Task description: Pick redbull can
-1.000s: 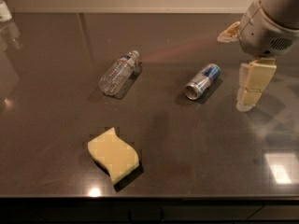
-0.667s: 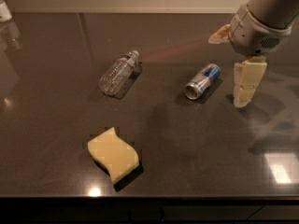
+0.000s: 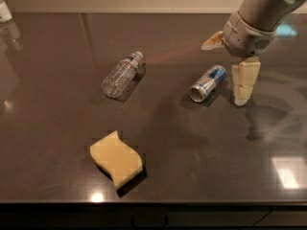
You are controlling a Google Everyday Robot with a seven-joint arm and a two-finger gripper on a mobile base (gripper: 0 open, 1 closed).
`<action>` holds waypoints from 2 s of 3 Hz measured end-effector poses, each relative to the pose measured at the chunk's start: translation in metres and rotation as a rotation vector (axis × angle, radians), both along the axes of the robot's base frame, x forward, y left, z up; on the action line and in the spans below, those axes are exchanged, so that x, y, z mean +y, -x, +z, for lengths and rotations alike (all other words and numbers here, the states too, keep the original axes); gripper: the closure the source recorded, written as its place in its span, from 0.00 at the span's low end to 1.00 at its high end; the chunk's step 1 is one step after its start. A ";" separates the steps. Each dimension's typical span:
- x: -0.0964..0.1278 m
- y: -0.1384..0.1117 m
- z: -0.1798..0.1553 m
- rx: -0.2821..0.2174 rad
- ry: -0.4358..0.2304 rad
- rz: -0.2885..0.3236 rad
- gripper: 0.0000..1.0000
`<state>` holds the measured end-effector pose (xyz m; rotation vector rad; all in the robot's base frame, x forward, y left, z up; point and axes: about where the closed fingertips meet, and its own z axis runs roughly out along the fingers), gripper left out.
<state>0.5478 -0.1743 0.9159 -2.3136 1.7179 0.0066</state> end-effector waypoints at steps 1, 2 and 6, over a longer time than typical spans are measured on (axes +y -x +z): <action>0.001 -0.016 -0.017 0.035 0.016 0.063 0.00; 0.004 -0.032 -0.031 0.049 0.047 0.125 0.00; 0.004 -0.077 -0.076 0.080 0.138 0.251 0.38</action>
Offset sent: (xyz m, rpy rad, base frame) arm 0.0391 0.0006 -0.0469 -0.1053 0.1146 0.2112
